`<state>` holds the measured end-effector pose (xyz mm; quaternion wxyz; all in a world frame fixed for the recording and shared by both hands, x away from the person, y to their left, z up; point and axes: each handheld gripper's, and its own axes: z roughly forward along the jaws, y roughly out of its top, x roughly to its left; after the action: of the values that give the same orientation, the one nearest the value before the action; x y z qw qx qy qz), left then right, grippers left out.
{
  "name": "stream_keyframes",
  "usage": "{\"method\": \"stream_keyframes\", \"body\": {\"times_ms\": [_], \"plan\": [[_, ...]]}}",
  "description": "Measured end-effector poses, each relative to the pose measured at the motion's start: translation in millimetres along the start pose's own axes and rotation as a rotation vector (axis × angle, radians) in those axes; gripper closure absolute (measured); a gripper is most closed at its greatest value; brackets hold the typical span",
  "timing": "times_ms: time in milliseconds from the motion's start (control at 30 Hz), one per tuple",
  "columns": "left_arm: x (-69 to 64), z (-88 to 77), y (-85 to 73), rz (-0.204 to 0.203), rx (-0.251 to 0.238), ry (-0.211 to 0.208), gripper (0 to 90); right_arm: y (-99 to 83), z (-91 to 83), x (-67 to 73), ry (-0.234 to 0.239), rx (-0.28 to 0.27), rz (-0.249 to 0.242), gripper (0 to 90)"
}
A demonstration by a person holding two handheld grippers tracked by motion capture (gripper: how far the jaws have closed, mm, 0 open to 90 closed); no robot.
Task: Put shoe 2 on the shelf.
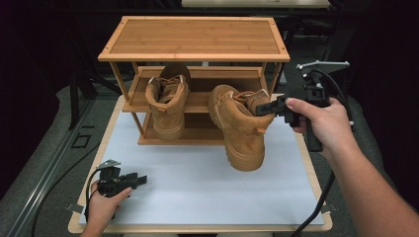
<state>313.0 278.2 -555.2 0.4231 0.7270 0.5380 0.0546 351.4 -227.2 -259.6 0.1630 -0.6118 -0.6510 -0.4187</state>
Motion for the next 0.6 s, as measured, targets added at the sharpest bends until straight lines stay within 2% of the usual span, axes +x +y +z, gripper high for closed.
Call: {"method": "stream_keyframes", "body": {"times_ms": [300,600], "plan": [[1.5,-0.9,0.1,-0.003,0.0,-0.003,45.4,31.8,34.4,-11.5,0.034,-0.102,0.065,78.4],[1.3,-1.6,0.8,0.003,-0.001,-0.002,45.4,48.7,64.5,-11.7,-0.018,-0.203,0.073,78.3]]}}
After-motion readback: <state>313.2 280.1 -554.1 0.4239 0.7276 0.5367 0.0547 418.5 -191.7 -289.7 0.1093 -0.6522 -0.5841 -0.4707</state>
